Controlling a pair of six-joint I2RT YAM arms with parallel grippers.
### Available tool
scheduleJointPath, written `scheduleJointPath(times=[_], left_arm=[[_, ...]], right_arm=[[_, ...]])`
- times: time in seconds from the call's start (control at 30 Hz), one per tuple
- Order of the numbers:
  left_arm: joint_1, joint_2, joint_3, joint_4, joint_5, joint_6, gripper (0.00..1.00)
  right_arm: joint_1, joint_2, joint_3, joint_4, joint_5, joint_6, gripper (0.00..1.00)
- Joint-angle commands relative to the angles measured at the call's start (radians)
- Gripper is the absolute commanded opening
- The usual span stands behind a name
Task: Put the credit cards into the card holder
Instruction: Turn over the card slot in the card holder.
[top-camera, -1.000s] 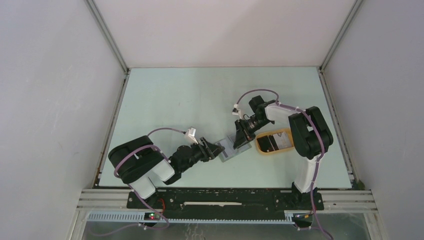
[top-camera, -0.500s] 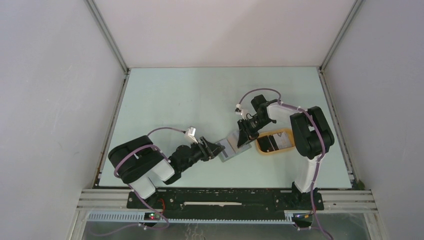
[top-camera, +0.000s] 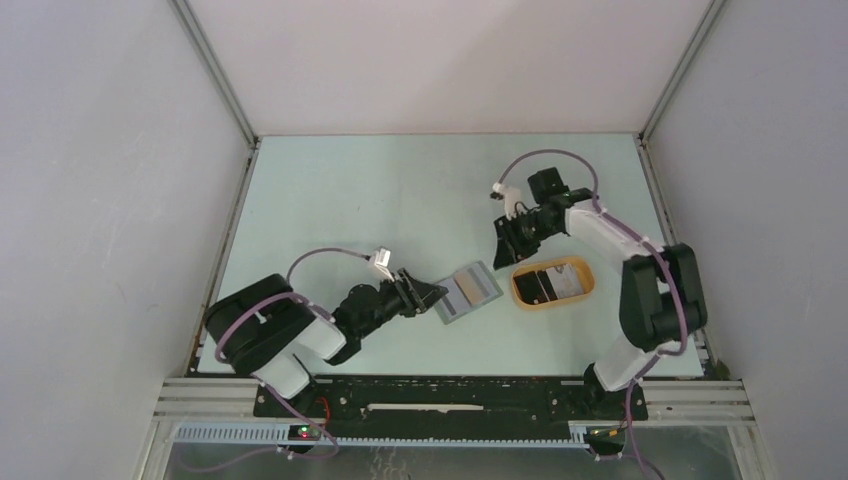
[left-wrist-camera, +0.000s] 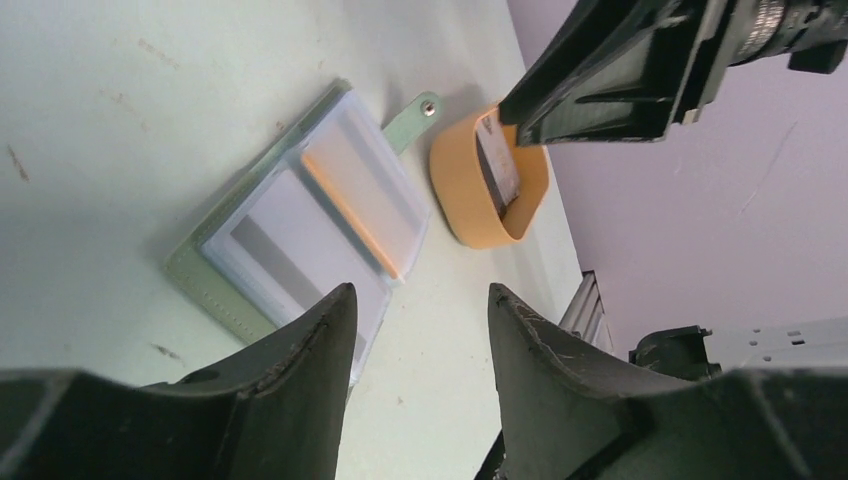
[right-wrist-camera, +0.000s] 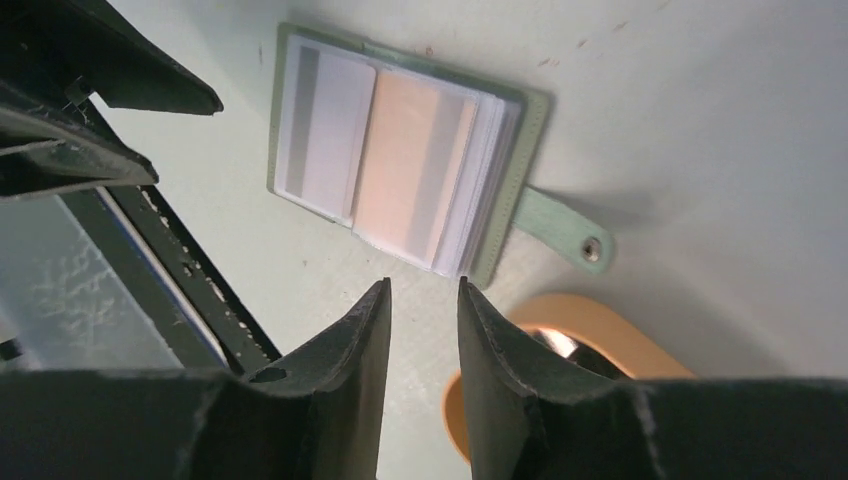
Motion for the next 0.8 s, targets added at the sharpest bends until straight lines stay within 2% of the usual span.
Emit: scheduleJointPath(times=[0.0, 0.13, 0.2, 0.23, 0.27, 0.3, 0.33, 0.43, 0.5, 0.6, 0.77], left_arm=[[0.011, -0.186, 0.032, -0.182, 0.004, 0.148, 0.56], [0.004, -0.439, 0.136, -0.627, -0.083, 0.336, 0.57], [0.003, -0.555, 0.192, -0.816, -0.135, 0.422, 0.59], [0.003, -0.623, 0.217, -0.91, -0.16, 0.473, 0.6], [0.003, -0.665, 0.238, -0.967, -0.18, 0.504, 0.62], [0.003, -0.702, 0.256, -1.013, -0.202, 0.532, 0.67], [0.007, -0.736, 0.27, -1.044, -0.213, 0.557, 0.72], [0.017, -0.812, 0.292, -1.094, -0.212, 0.603, 0.91], [0.03, -0.849, 0.295, -1.1, -0.178, 0.61, 0.99], [0.046, -0.877, 0.281, -1.079, -0.099, 0.594, 1.0], [0.048, -0.843, 0.201, -0.939, 0.012, 0.532, 1.0]], right_arm=[[-0.031, -0.218, 0.001, 0.013, 0.038, -0.098, 0.4], [-0.068, -0.429, -0.053, 0.063, 0.059, -0.152, 0.4], [-0.091, -0.521, -0.085, 0.111, 0.097, -0.162, 0.45], [-0.102, -0.555, -0.101, 0.133, 0.123, -0.163, 0.52], [-0.117, -0.577, -0.111, 0.152, 0.133, -0.156, 0.63], [-0.137, -0.585, -0.123, 0.173, 0.147, -0.115, 0.84], [-0.159, -0.576, -0.134, 0.186, 0.136, -0.066, 0.97], [-0.243, -0.472, -0.106, 0.08, -0.064, -0.074, 1.0], [-0.309, -0.411, -0.092, 0.012, -0.185, -0.087, 0.99], [-0.397, -0.337, -0.101, -0.024, -0.245, -0.089, 0.95], [-0.435, -0.224, -0.105, -0.069, -0.213, -0.1, 0.87]])
